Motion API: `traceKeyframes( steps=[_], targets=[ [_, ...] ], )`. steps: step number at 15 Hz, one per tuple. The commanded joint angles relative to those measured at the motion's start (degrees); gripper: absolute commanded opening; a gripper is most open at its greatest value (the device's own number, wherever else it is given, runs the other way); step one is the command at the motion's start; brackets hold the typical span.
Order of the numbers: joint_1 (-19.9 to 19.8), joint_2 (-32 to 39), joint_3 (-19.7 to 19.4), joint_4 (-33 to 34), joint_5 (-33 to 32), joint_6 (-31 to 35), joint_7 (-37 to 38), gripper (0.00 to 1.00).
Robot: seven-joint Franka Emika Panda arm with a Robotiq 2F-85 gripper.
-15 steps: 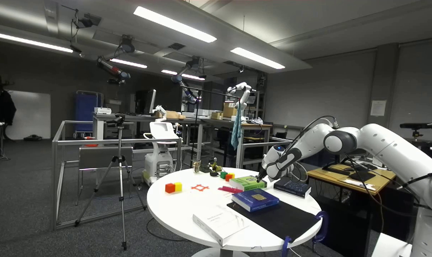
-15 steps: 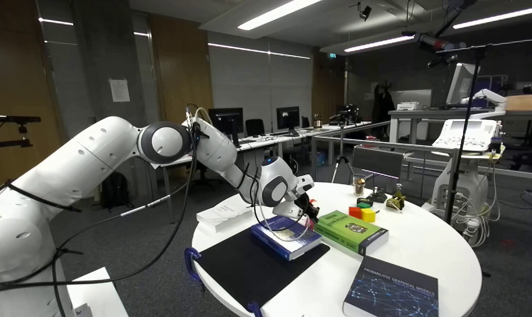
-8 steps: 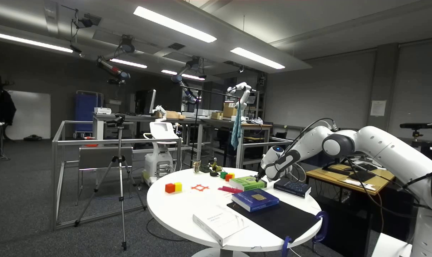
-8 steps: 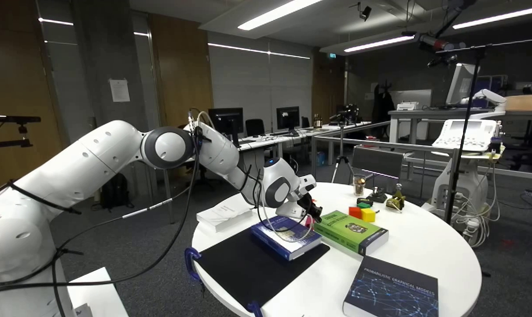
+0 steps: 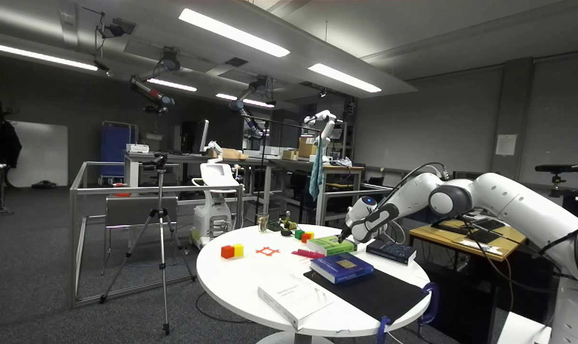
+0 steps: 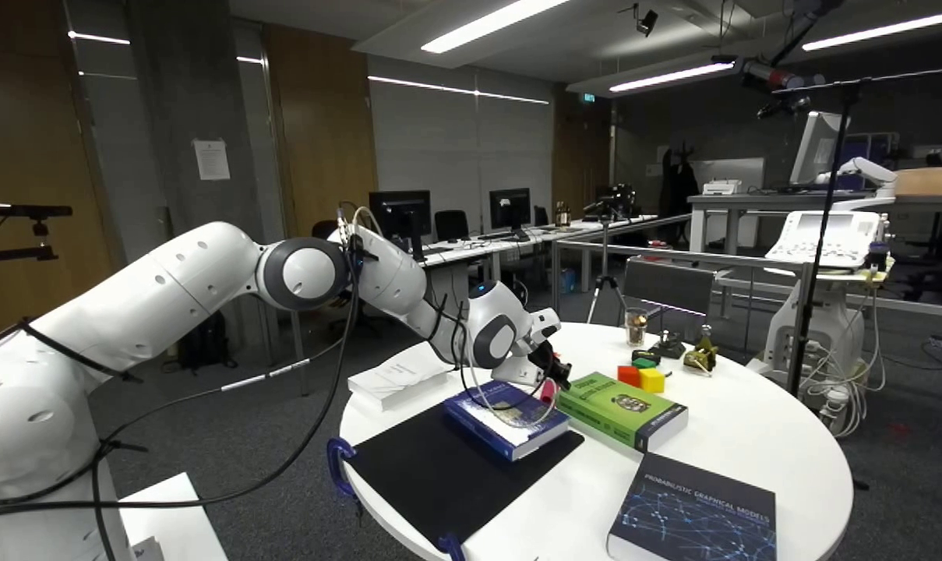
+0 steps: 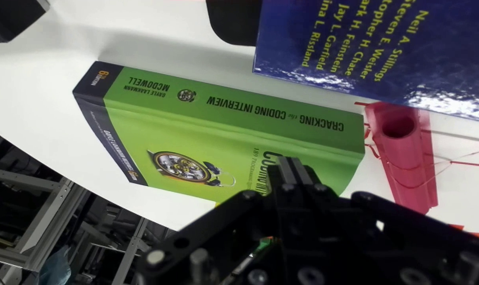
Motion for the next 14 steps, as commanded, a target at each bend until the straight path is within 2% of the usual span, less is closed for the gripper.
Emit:
traceKeyframes(
  steps=[1, 6, 14],
  targets=[
    [-1.64, 1.99, 2.68, 3.85, -0.36, -1.26, -1.18, 0.0],
    [-2.46, 3.66, 5.85, 4.99, -0.15, -1.63, -2.25, 0.0],
    [-3.3, 5.94, 8.45, 6.27, -0.02, -3.19, -3.53, 0.0]
  ],
)
